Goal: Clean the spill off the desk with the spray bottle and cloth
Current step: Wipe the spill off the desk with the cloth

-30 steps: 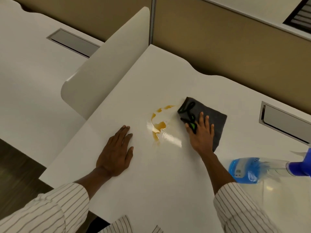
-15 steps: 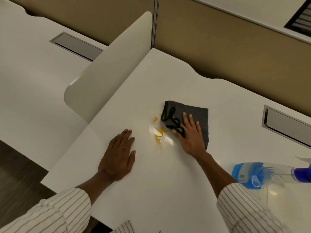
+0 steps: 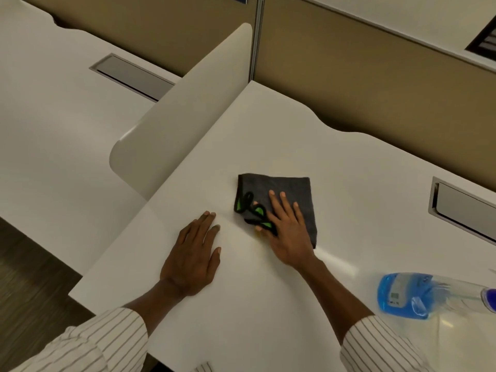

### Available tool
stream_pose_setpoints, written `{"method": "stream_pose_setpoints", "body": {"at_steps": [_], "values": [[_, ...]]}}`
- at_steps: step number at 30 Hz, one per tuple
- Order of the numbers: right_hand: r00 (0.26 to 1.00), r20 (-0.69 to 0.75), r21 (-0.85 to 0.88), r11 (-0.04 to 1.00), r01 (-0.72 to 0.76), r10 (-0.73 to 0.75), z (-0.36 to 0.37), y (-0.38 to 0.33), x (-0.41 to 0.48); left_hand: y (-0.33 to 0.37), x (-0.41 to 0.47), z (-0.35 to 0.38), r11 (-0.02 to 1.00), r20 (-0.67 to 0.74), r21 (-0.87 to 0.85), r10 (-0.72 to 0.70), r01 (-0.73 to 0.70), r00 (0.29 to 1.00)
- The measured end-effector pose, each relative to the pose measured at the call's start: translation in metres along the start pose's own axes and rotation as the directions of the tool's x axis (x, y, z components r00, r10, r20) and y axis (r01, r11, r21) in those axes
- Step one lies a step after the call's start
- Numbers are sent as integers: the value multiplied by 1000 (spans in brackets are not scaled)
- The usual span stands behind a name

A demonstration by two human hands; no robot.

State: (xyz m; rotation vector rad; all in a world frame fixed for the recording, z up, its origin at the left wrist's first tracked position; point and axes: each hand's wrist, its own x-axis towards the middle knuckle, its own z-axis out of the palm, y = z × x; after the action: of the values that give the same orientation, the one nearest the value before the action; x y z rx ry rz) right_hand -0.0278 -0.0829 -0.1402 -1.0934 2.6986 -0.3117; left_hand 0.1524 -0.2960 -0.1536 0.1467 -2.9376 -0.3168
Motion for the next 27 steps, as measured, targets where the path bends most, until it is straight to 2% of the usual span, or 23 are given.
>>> {"method": "stream_pose_setpoints", "body": {"at_steps": [6, 9, 14, 18, 23, 25, 27], "values": [[976, -43, 18, 977, -213, 214, -4, 10, 55, 1, 0, 0, 1000, 23, 13, -5, 4, 1000], [987, -17, -3, 987, -160, 160, 0, -9, 63, 0, 0, 0, 1000, 23, 3, -9, 9, 1000], [1000, -12, -46, 999, -20, 19, 9, -24, 1, -1, 0, 0, 1000, 10, 1, -8, 8, 1000], [993, -49, -54, 993, -107, 104, 5, 3, -23, 0, -1, 1, 1000, 6, -15, -8, 8, 1000], [942, -75, 23, 945, -326, 327, -5, 19, 31, 0, 0, 0, 1000, 6, -5, -3, 3, 1000], [946, -68, 12, 948, -318, 318, -4, 11, 44, 0, 0, 0, 1000, 4, -6, -3, 3, 1000], [972, -62, -18, 974, -227, 226, 1, -2, 39, 1, 0, 0, 1000, -12, -9, 2, -2, 1000]]}}
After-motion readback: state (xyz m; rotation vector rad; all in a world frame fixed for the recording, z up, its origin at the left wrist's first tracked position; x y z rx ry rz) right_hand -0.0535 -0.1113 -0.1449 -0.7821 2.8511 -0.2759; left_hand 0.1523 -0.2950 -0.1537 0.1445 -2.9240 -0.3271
